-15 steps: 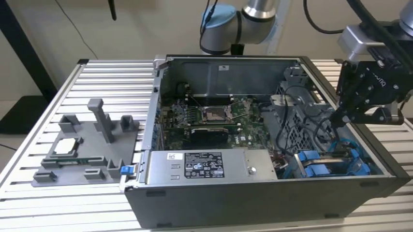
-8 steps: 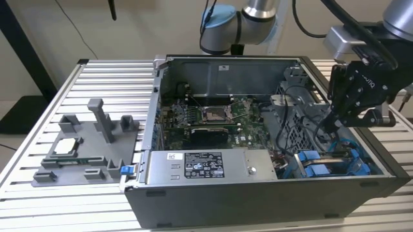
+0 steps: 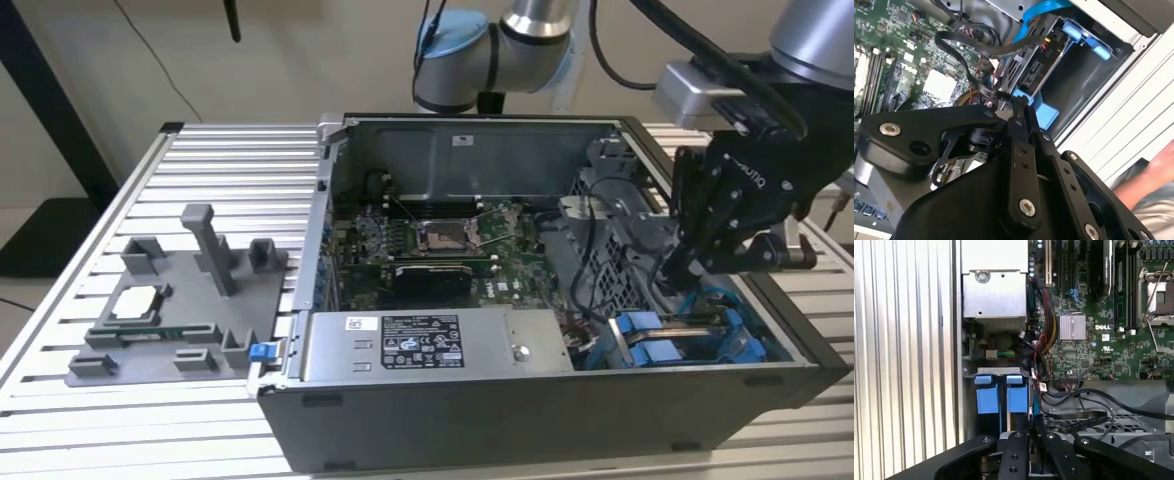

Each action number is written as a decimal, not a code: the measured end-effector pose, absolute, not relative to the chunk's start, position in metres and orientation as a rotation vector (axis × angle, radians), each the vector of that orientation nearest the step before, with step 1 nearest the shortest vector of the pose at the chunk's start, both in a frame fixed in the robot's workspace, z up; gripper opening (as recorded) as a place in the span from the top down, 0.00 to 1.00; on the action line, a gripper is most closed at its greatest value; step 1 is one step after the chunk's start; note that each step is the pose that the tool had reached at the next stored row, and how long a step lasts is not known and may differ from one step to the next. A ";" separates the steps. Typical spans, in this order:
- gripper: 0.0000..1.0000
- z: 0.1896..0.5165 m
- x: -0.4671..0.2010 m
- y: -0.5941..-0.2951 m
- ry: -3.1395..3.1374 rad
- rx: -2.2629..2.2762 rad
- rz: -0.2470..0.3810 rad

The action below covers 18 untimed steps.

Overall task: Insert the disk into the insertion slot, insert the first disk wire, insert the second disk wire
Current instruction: 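Insert the second disk wire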

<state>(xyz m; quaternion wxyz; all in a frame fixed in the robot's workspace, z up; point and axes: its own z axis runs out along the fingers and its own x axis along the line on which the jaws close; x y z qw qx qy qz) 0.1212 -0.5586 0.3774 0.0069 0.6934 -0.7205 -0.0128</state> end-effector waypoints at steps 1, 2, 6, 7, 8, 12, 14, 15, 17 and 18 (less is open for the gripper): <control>1.00 0.377 0.121 -0.559 -2.257 2.176 -0.027; 1.00 0.377 0.120 -0.558 -2.261 2.185 -0.012; 1.00 0.374 0.117 -0.558 -2.273 2.210 0.031; 1.00 0.373 0.116 -0.558 -2.276 2.214 0.038; 1.00 0.372 0.115 -0.558 -2.279 2.218 0.046; 1.00 0.370 0.112 -0.558 -2.294 2.235 0.083; 1.00 0.368 0.112 -0.558 -2.296 2.240 0.092; 1.00 0.368 0.112 -0.558 -2.295 2.241 0.093; 1.00 0.367 0.112 -0.558 -2.294 2.243 0.093; 1.00 0.367 0.111 -0.558 -2.293 2.244 0.093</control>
